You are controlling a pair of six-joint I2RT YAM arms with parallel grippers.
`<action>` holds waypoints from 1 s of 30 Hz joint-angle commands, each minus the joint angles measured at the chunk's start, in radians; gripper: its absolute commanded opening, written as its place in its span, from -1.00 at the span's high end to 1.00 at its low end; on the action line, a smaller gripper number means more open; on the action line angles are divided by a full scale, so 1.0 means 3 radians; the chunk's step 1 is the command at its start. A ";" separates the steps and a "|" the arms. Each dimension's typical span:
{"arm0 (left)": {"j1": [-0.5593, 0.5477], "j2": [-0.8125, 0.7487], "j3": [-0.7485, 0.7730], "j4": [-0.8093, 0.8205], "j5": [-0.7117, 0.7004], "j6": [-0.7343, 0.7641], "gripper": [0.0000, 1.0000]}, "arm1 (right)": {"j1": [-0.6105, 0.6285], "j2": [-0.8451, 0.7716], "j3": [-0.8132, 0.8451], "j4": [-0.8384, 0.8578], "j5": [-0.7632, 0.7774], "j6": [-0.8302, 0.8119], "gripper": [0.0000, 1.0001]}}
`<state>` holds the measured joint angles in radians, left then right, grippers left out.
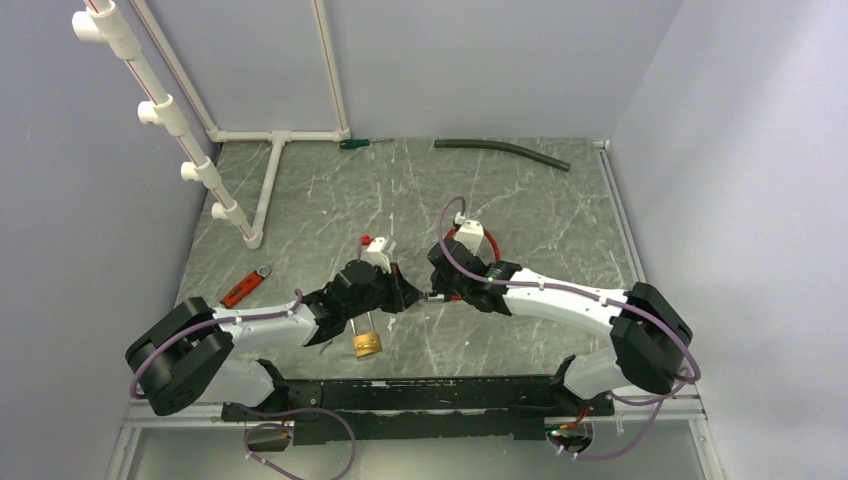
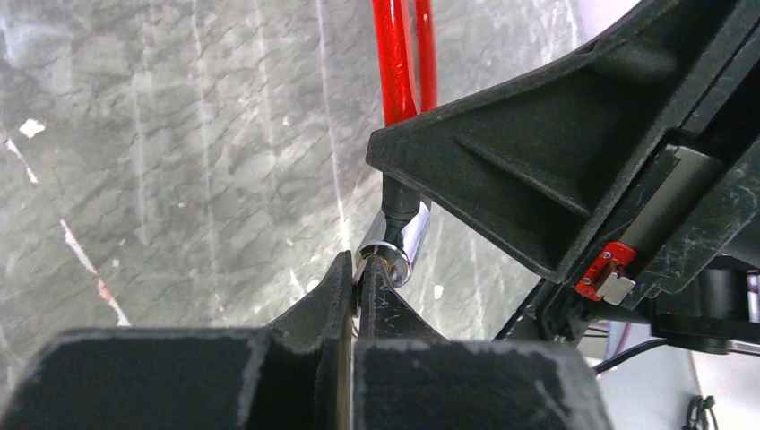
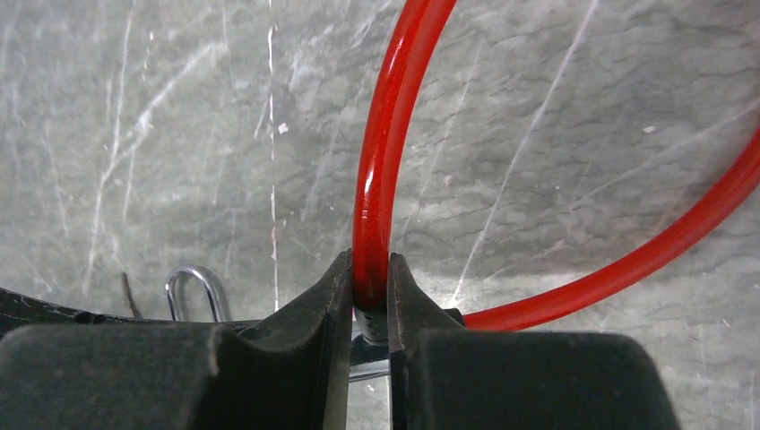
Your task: Unlock with the key
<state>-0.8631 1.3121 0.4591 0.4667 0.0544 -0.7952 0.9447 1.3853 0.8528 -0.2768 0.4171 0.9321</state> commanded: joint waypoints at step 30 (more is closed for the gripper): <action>0.0008 0.0156 -0.0059 0.0067 -0.0369 0.0221 1.00 | 0.0025 -0.0751 -0.0839 0.0816 -0.1045 -0.2178 -0.81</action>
<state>-0.8688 1.4105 0.4313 0.5102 -0.0097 -0.7601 0.9478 1.1431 0.6773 -0.0883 0.1951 0.4267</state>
